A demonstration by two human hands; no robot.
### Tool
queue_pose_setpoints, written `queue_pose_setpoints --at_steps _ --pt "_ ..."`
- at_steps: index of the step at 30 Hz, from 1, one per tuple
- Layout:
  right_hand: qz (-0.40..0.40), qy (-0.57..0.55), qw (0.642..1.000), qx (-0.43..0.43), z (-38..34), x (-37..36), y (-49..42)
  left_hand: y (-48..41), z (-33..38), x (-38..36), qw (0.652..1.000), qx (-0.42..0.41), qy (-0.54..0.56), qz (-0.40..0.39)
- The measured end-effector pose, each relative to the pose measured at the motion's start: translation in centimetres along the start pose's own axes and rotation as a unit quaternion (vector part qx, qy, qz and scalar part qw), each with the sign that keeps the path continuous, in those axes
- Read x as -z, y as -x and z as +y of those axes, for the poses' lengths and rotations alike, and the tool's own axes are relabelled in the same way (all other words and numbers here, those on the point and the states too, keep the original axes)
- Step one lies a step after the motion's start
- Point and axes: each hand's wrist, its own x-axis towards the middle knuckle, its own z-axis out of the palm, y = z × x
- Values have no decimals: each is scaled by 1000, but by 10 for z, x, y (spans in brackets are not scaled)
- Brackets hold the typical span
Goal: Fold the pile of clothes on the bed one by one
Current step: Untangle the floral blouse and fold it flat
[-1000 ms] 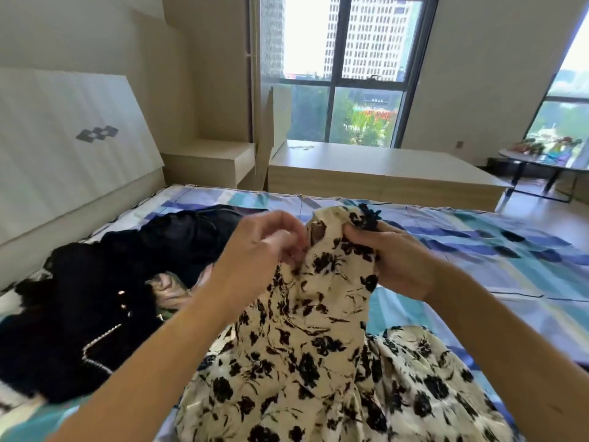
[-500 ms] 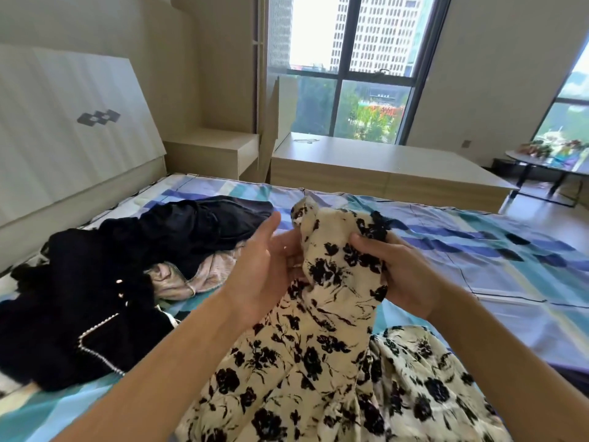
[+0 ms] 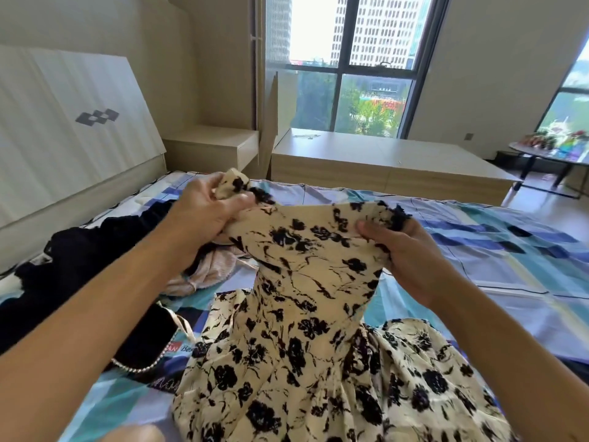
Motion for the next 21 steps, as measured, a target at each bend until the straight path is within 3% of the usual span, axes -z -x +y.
queue_pose_setpoints --at_steps 7,10,12,13,15,16,17,21 --pt "4 19 1000 1 9 -13 -3 -35 -49 45 978 80 -57 182" --pt "-11 46 999 -17 11 -22 -5 -29 -61 50 947 75 -214 226" --pt "-44 61 997 -27 11 -31 -7 -13 -56 36 947 -45 -280 149" --pt "-65 63 995 -31 10 -38 -8 -2 -47 22 958 -94 -266 44" --pt "-104 86 990 -33 9 -50 -8 17 -37 -9 950 -88 -238 -180" --pt "-120 108 986 -26 8 -54 -8 18 -41 -20 936 -89 -242 -240" --pt "-132 135 982 -14 6 -57 -8 17 -49 -26 925 -102 -260 -257" --pt "-106 259 959 39 22 -27 -14 0 -70 -8 917 -137 -317 -200"
